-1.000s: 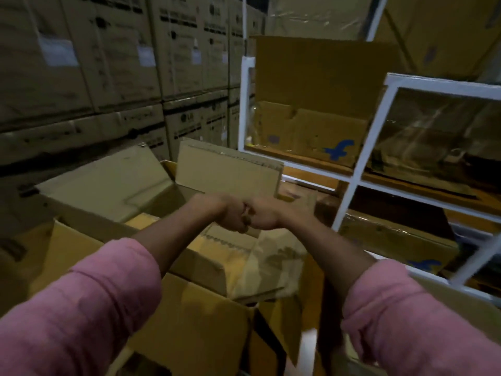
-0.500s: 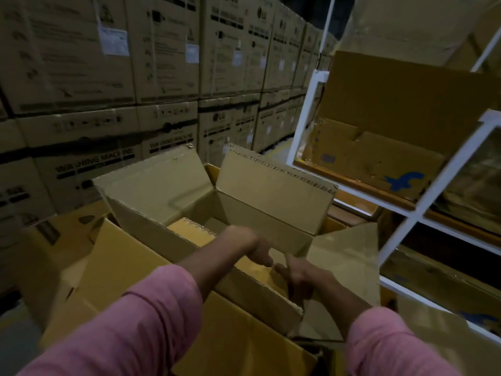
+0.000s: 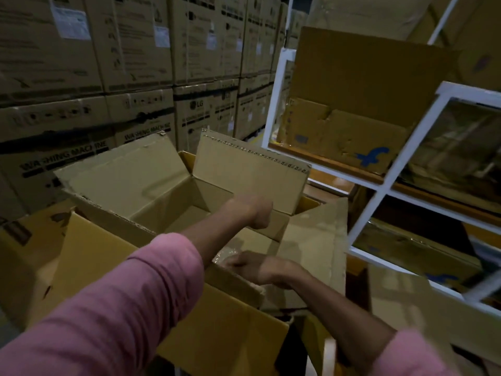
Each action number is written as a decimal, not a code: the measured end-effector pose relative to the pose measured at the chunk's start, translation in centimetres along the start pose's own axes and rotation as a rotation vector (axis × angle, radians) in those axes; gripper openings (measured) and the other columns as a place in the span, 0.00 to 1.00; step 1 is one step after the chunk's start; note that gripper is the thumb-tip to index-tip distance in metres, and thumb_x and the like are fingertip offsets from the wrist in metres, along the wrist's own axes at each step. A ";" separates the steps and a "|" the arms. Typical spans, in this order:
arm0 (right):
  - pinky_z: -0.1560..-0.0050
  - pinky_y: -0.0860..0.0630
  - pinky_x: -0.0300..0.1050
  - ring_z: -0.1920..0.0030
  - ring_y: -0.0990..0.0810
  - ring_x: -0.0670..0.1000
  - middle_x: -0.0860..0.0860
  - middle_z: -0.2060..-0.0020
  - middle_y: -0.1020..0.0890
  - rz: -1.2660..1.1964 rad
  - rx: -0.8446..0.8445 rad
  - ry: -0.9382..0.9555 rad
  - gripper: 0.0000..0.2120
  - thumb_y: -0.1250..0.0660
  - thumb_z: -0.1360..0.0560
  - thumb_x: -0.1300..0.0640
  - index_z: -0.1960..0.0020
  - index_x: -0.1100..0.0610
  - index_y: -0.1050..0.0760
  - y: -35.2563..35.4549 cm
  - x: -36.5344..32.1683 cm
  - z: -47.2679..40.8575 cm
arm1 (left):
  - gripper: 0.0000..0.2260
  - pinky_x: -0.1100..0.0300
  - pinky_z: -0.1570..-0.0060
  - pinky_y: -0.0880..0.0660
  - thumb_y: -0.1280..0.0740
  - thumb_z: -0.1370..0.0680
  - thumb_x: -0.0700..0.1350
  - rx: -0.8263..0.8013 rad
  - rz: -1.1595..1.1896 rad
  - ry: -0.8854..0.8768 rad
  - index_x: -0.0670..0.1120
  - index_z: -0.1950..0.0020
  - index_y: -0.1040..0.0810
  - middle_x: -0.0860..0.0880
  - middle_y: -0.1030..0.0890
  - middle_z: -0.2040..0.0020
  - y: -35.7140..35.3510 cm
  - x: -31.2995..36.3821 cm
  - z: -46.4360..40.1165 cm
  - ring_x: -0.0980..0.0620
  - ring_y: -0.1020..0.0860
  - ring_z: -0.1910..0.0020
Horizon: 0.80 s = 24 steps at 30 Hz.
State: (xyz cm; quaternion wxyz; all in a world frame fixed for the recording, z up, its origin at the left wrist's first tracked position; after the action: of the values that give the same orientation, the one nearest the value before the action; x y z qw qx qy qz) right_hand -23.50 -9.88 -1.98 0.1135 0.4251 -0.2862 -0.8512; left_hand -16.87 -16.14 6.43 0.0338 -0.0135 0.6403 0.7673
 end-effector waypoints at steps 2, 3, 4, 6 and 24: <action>0.37 0.23 0.54 0.38 0.21 0.54 0.53 0.34 0.20 0.015 0.022 -0.002 0.18 0.43 0.17 0.47 0.34 0.54 0.22 -0.5 -0.2 0.3 | 0.19 0.39 0.33 0.30 0.41 0.16 0.47 -0.097 -0.036 0.038 0.47 0.25 0.30 0.42 0.28 0.26 -2.8 -0.2 0.7 0.39 0.28 0.29; 0.35 0.25 0.51 0.35 0.22 0.55 0.54 0.32 0.22 0.020 0.017 -0.010 0.18 0.43 0.15 0.50 0.32 0.56 0.23 -0.6 -0.4 0.8 | 0.19 0.39 0.33 0.30 0.40 0.16 0.48 -0.142 -0.058 0.062 0.48 0.26 0.29 0.42 0.28 0.26 -4.3 -0.4 1.1 0.38 0.29 0.29; 0.37 0.26 0.46 0.33 0.24 0.56 0.55 0.31 0.23 0.045 0.006 -0.025 0.18 0.44 0.14 0.53 0.30 0.59 0.25 -0.7 -0.2 0.9 | 0.18 0.40 0.34 0.31 0.40 0.17 0.48 -0.185 -0.069 0.088 0.48 0.27 0.28 0.43 0.28 0.26 -5.5 -0.7 1.6 0.38 0.29 0.28; 0.39 0.27 0.45 0.33 0.25 0.57 0.57 0.29 0.25 0.148 -0.022 -0.060 0.18 0.47 0.14 0.56 0.28 0.59 0.28 -1.2 0.7 0.7 | 0.18 0.41 0.34 0.32 0.40 0.17 0.47 -0.266 -0.065 0.142 0.47 0.27 0.27 0.42 0.29 0.26 -7.5 -1.2 2.6 0.38 0.31 0.27; 0.47 0.26 0.51 0.44 0.21 0.58 0.59 0.41 0.19 0.219 0.056 -0.105 0.19 0.42 0.15 0.47 0.34 0.59 0.24 -2.2 2.8 -1.3 | 0.16 0.47 0.48 0.32 0.35 0.18 0.49 -0.318 -0.037 0.159 0.47 0.31 0.25 0.44 0.22 0.33 -10.3 -1.0 5.3 0.41 0.23 0.37</action>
State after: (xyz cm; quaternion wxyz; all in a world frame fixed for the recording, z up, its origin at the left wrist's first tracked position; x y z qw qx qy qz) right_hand -24.10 -9.87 -5.70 0.1786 0.3493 -0.3602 -0.8464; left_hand -15.04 -9.11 -2.68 -0.0054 -0.0913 0.5110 0.8547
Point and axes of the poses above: each hand's wrist, its own z-axis away from the middle knuckle, its own y-axis out of the back of the hand, x = y × z, the point moved 5 cm from there along -z, towards the middle knuckle
